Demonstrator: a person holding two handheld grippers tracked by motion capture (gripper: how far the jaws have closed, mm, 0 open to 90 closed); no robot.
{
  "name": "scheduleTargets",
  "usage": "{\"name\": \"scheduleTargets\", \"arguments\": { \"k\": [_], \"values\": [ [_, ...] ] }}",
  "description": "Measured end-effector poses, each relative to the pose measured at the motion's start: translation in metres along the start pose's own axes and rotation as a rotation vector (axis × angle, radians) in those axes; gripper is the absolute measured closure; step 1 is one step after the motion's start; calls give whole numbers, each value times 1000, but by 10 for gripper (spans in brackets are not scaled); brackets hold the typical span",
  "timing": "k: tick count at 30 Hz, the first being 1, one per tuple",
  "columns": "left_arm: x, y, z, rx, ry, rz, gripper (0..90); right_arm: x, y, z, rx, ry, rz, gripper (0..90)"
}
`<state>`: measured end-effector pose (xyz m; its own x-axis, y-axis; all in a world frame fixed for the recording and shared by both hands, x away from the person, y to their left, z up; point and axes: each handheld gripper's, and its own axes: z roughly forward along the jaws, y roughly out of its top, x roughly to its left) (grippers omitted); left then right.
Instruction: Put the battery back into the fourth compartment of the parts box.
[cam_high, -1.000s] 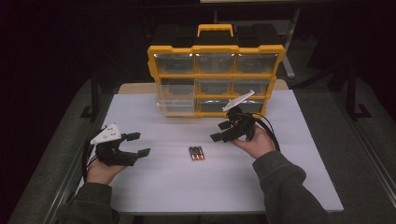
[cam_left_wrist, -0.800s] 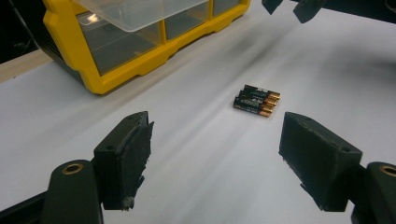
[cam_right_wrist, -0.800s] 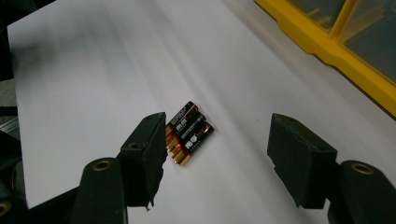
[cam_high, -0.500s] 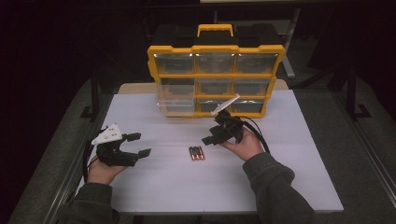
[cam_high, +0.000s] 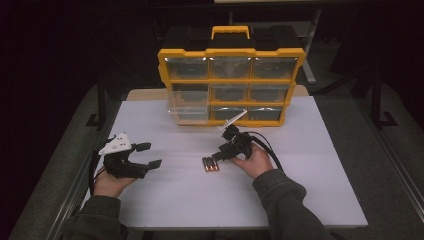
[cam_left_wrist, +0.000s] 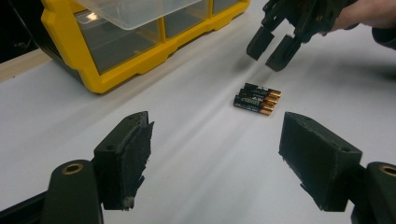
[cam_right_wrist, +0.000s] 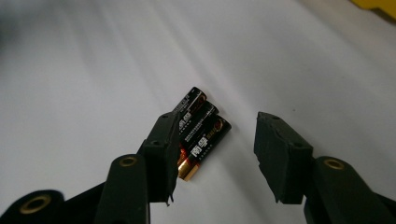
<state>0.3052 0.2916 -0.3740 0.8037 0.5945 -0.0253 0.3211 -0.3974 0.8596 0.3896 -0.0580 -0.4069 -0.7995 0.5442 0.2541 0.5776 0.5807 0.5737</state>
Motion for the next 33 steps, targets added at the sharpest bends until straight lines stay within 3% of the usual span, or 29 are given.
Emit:
{"name": "scheduleTargets", "arguments": {
  "k": [18, 27, 33],
  "values": [
    [1, 0, -1, 13, -2, 7, 240, 3, -6, 25, 53, -10, 23, 610],
    [1, 0, -1, 13, -2, 10, 240, 3, -9, 28, 72, -28, 39, 624],
    [0, 0, -1, 9, -3, 13, 241, 4, -13, 26, 74, -56, 32, 692]
  ]
}}
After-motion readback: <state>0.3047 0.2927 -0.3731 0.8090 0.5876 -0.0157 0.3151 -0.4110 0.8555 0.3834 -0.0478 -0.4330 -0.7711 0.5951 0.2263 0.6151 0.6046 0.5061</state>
